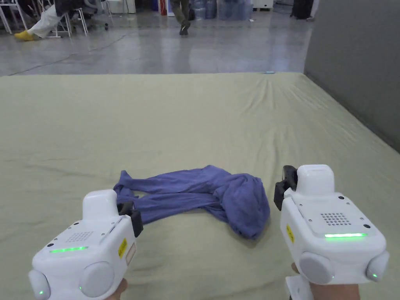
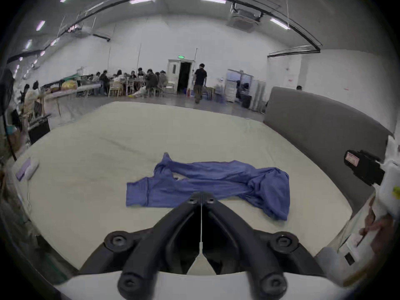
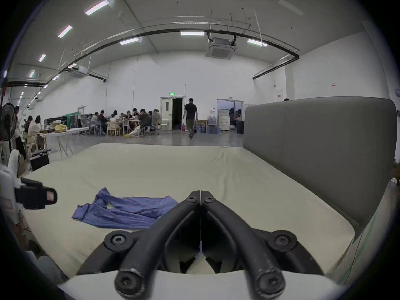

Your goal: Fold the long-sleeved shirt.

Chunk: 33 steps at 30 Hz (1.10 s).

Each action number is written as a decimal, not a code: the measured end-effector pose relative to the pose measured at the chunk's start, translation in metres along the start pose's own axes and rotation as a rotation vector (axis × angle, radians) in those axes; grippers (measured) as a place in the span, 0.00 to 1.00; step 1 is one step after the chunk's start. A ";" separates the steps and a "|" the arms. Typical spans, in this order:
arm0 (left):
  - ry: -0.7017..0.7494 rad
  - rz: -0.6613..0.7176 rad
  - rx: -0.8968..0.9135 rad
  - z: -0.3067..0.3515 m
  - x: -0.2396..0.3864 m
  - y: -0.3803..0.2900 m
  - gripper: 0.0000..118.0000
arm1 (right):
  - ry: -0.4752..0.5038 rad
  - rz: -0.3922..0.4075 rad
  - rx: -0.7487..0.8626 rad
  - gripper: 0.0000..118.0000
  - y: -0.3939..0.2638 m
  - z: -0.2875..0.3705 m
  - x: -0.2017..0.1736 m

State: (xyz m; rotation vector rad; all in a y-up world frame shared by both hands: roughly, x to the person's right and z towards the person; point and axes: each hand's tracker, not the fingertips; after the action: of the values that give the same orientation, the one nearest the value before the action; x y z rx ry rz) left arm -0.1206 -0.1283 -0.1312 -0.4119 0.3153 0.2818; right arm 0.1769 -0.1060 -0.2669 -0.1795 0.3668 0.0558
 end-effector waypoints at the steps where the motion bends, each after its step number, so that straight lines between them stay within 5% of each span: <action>1: -0.003 -0.006 -0.018 -0.003 -0.001 0.001 0.00 | -0.001 0.002 0.001 0.00 0.000 0.001 -0.001; 10: -0.041 -0.052 -0.083 -0.041 0.018 0.024 0.01 | -0.009 0.004 0.015 0.00 0.004 0.001 0.001; 12: -0.051 -0.077 -0.145 -0.067 0.023 0.031 0.48 | -0.012 0.004 0.006 0.00 0.002 -0.002 0.003; 13: -0.068 -0.063 -0.183 -0.083 0.025 0.033 0.83 | -0.014 0.002 0.002 0.00 0.001 -0.004 0.003; 14: -0.083 -0.058 -0.222 -0.101 0.026 0.035 0.92 | -0.016 0.001 -0.002 0.00 -0.001 -0.006 0.004; 17: -0.080 -0.085 -0.335 -0.160 0.031 0.037 0.93 | -0.023 -0.007 -0.021 0.00 -0.008 -0.015 0.007; 21: 0.000 -0.126 -0.518 -0.245 0.029 0.022 0.92 | -0.035 -0.011 -0.059 0.00 -0.020 -0.027 0.010; 24: 0.062 -0.152 -0.628 -0.280 0.025 0.003 0.75 | -0.043 -0.016 -0.088 0.00 -0.028 -0.036 0.013; 27: 0.056 -0.156 -0.574 -0.279 0.026 -0.004 0.74 | -0.043 -0.014 -0.116 0.00 -0.033 -0.047 0.017; 28: 0.060 -0.152 -0.568 -0.273 0.028 0.002 0.59 | -0.040 -0.015 -0.126 0.00 -0.033 -0.052 0.019; 30: 0.058 -0.112 -0.473 -0.257 0.026 0.011 0.00 | -0.037 -0.021 -0.138 0.04 -0.031 -0.066 0.022; 32: 0.030 -0.068 -0.462 -0.250 0.023 0.014 0.00 | -0.022 -0.036 -0.183 0.16 -0.024 -0.085 0.026; 33: 0.004 -0.076 -0.487 -0.247 0.022 0.015 0.00 | -0.020 -0.053 -0.214 0.30 -0.020 -0.098 0.028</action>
State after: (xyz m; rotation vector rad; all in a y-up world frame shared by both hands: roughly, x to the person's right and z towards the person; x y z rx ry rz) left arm -0.1655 -0.2169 -0.3589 -0.9026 0.2322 0.2829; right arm 0.1707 -0.1429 -0.3633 -0.4001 0.3355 0.0441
